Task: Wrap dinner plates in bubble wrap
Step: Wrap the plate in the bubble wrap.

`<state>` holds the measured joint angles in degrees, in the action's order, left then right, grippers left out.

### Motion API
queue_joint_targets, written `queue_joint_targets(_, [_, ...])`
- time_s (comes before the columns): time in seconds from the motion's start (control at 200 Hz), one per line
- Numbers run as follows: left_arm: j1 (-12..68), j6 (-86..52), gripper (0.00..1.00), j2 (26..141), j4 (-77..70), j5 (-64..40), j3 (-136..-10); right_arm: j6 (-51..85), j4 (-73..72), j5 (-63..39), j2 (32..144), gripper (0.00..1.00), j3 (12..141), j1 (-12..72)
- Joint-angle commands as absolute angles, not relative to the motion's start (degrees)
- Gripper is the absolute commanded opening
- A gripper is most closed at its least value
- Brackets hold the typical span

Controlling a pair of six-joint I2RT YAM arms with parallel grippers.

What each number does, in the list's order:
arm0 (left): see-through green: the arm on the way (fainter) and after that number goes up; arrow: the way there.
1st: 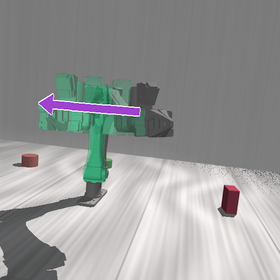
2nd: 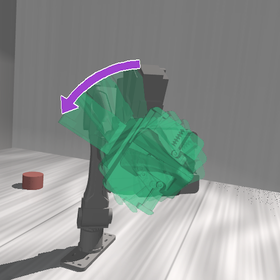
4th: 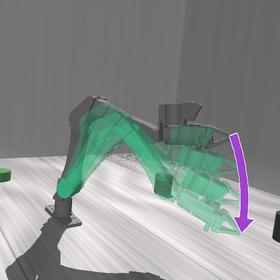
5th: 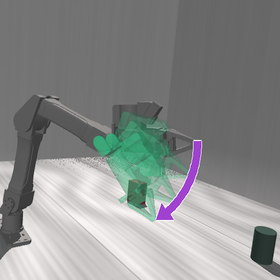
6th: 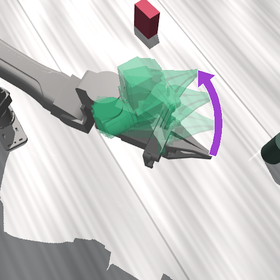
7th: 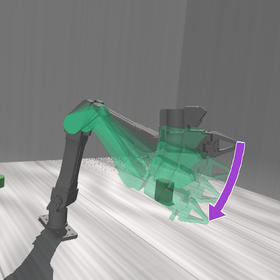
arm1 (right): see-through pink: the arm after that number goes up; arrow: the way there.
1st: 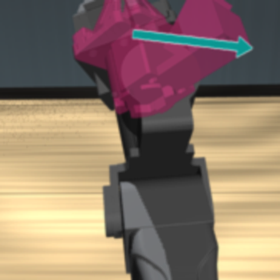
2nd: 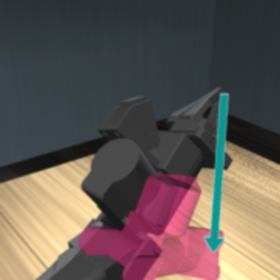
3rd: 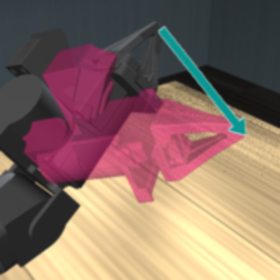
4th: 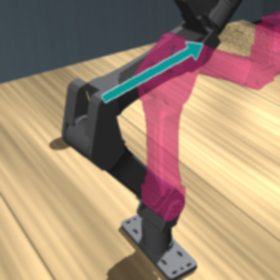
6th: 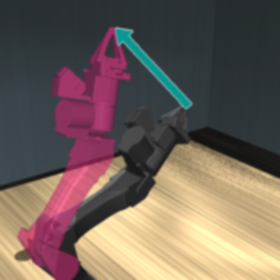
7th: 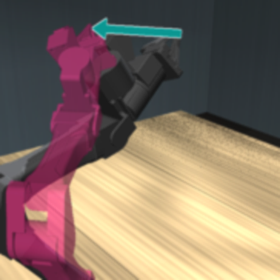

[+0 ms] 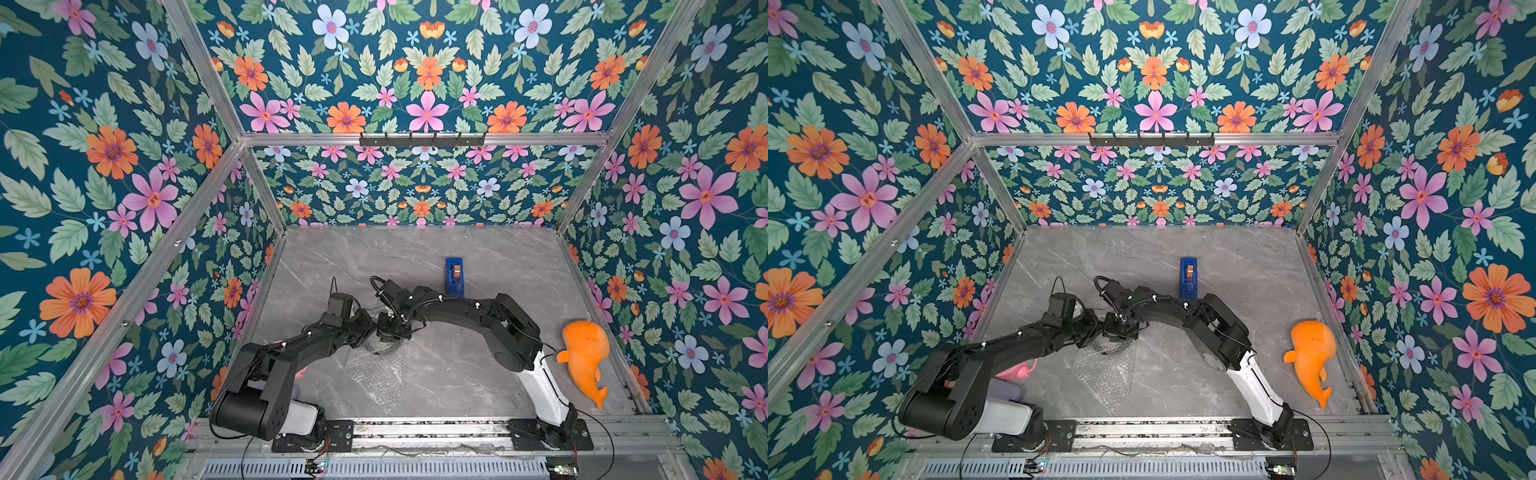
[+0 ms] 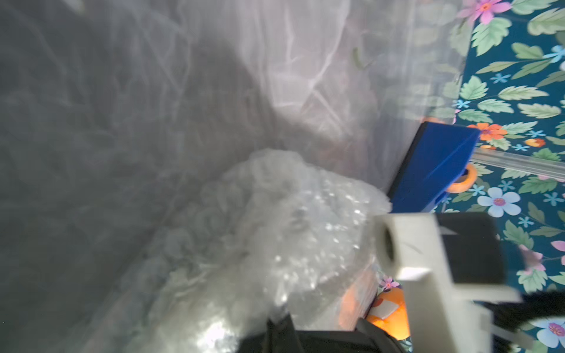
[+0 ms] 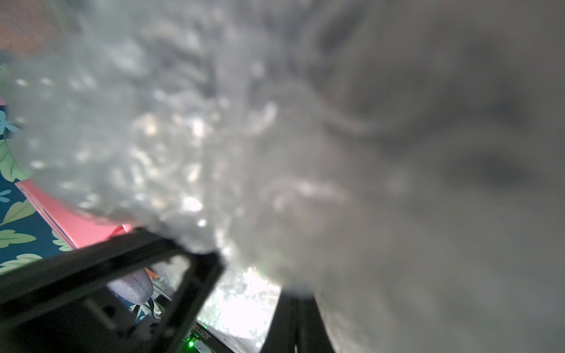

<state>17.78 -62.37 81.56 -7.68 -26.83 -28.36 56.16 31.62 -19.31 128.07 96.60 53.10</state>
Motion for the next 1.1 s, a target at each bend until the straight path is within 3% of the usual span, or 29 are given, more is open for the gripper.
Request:
queue_joint_targets(0.0, [17.8,-61.1,0.00,81.9,-9.1,-27.6,-27.4,57.0,36.4,-17.7,128.1,0.00,96.3,53.2])
queue_joint_targets(0.295, [17.8,-60.0,0.00,82.4,-8.5,-27.0,-24.8,56.9,36.6,-17.1,126.1,0.00,96.6,53.0])
queue_joint_targets(0.54, [17.7,-59.0,0.00,83.1,-8.1,-25.7,-24.0,52.6,43.8,-14.2,116.6,0.35,95.5,55.3])
queue_joint_targets(0.725, [17.8,-58.6,0.00,83.8,-8.3,-25.6,-24.7,54.8,48.0,-15.9,109.4,0.54,83.4,60.6])
queue_joint_targets(0.9, [17.7,-58.6,0.00,83.7,-8.3,-25.3,-24.6,60.7,41.8,-20.1,107.0,0.55,74.6,65.3])
queue_joint_targets(1.095, [17.8,-58.9,0.00,84.0,-8.6,-25.3,-24.5,64.2,32.3,-24.1,109.3,0.50,72.2,65.4])
